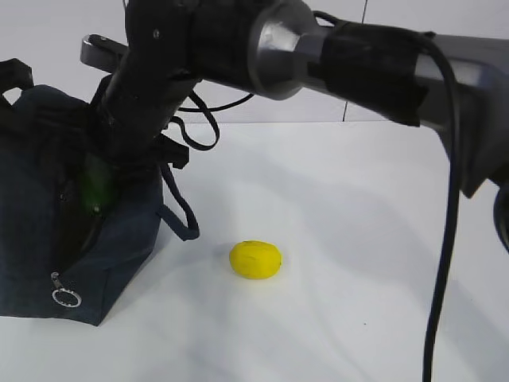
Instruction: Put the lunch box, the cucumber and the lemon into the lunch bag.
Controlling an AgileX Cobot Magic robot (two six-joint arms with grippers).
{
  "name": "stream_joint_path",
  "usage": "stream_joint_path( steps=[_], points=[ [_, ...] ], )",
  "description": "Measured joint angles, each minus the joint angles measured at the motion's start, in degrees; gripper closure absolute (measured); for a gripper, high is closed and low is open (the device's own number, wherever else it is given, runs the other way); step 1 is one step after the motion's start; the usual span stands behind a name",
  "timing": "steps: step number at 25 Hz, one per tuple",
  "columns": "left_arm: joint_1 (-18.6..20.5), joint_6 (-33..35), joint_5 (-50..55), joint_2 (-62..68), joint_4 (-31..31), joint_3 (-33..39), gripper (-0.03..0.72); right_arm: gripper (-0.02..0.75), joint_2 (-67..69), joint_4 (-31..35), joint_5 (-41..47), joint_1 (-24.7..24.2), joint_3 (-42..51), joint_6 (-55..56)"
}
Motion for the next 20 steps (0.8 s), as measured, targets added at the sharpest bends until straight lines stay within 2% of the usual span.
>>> stream_joint_path(
  steps=[4,10,14,17,20],
  points=[
    [0.0,0.0,0.0,0.0,0.0,0.0,0.695,0.215,0.2,0.3,0.0,0.0,0.0,-0.1],
    [0.0,0.0,0.0,0.0,0.0,0.0,0.695,0.197,0.2,0.6,1.8,0.0,0.0,-3.0],
    [0.0,0.0,0.0,0.0,0.0,0.0,0.695,0.195,-1.0,-0.9,8.9,0.0,-1.8,-9.4],
    [0.0,0.0,0.0,0.0,0.0,0.0,0.695,0.194,-1.6,-4.7,17.3,0.0,-5.4,-13.1],
    [0.0,0.0,0.0,0.0,0.0,0.0,0.695,0.194,-1.7,-9.3,20.5,0.0,-8.8,-16.4]
  ],
)
